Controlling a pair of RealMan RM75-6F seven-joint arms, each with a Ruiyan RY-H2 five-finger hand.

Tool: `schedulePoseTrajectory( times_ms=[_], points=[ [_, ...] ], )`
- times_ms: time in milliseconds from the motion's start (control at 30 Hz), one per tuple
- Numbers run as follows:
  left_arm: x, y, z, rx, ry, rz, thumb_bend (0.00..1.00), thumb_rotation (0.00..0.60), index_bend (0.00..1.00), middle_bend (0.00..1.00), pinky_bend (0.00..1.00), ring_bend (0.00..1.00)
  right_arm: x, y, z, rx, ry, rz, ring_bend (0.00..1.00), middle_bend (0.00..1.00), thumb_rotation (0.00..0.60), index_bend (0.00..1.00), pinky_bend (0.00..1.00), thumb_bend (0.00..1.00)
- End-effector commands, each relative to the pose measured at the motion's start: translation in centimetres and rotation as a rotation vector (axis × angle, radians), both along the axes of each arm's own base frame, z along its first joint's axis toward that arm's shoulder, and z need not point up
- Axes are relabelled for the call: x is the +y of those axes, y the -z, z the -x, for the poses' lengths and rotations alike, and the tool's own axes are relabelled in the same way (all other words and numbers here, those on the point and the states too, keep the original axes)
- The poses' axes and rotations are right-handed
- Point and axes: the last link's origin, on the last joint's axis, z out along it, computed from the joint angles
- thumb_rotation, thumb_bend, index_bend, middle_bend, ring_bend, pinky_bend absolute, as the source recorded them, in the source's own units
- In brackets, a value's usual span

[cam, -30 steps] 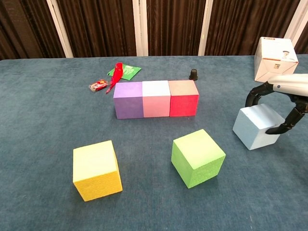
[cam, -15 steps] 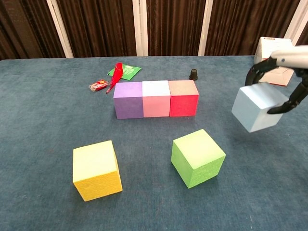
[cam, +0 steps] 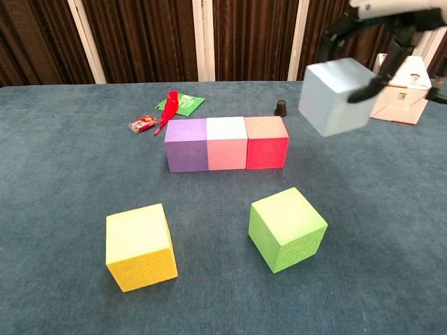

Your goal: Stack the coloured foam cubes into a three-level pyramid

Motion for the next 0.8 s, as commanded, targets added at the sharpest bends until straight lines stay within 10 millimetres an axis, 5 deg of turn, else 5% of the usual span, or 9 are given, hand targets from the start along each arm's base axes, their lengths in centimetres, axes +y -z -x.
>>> schedulePoseTrajectory(
  times_ms=[33,467,800],
  points=[
    [0.0,0.0,0.0,0.005,-0.001,-0.004,0.36,0.600,0.10,0.01,0.00,0.00,-2.3,1.4,-5.2,0.004,0.008,-0.035,0.20,0.44,0.600,0.39,0.00,0.27],
    [0.3,-0.2,0.4,0.044,-0.045,-0.034,0.36,0.600,0.10,0.01,0.00,0.00,-6.9,5.7,-9.9,0.011,0.249,-0.030,0.20,0.44,0.600,0.39,0.00,0.27],
    [0.4,-0.3,0.6,0.031,-0.059,-0.031,0.36,0.600,0.10,0.00,0.00,0.00,-7.7,7.5,-10.4,0.017,0.337,0.023,0.20,0.44,0.600,0.39,0.00,0.27]
  ],
)
